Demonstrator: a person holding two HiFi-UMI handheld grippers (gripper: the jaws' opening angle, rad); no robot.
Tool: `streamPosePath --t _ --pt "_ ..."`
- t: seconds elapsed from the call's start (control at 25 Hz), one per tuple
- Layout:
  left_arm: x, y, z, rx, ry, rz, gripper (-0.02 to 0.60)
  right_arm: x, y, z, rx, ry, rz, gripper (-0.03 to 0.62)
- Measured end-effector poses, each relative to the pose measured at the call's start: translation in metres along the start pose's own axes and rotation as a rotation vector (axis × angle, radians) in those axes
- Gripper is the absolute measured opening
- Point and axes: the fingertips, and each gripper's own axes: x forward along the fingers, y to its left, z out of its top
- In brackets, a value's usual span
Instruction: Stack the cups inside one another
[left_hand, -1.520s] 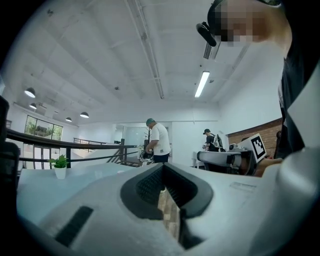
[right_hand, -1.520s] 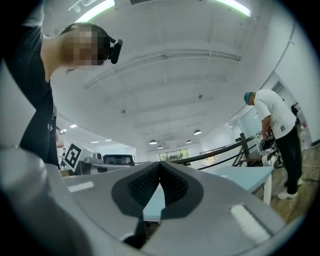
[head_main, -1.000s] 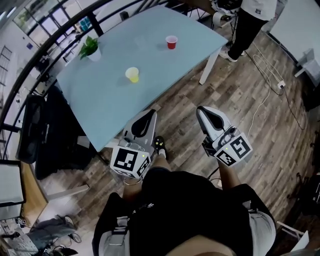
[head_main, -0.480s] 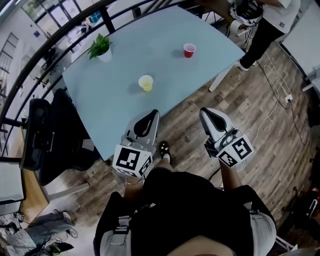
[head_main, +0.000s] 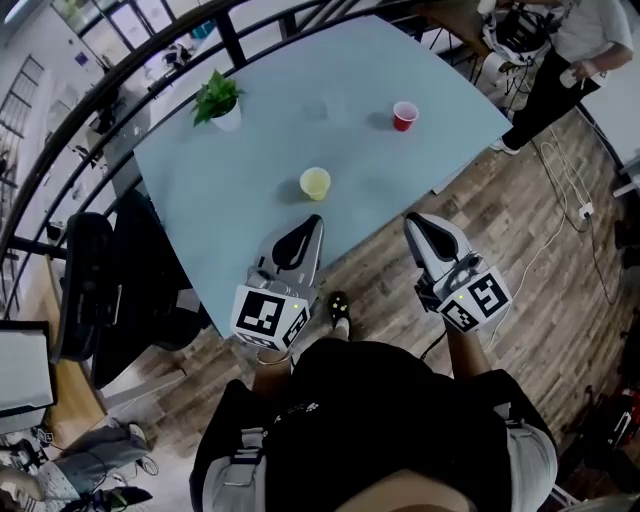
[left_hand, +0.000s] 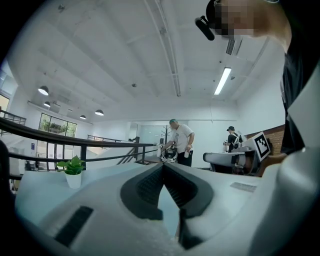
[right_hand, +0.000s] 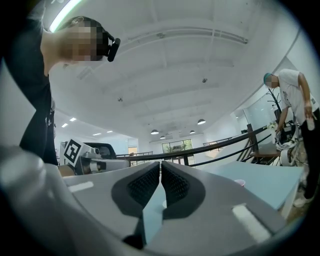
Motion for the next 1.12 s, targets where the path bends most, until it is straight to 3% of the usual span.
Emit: streamPosePath --t 0.48,0.92,1.12 --pt "0.022 0.063 -0.005 -0.002 0.009 -0.003 -0.014 0.068 -0.026 -0.013 -0.027 0.029 -0.026 0.025" --pt "0.025 0.092 -0.018 -0.029 0.034 0.049 -0.014 0.105 -0.035 -0.04 -0.022 0.09 0.038 0.076" --pt "0.028 0.108 -0.019 -0.025 0.046 0.108 -0.013 0.13 -0.045 -0.062 -0.019 0.135 0.095 0.119"
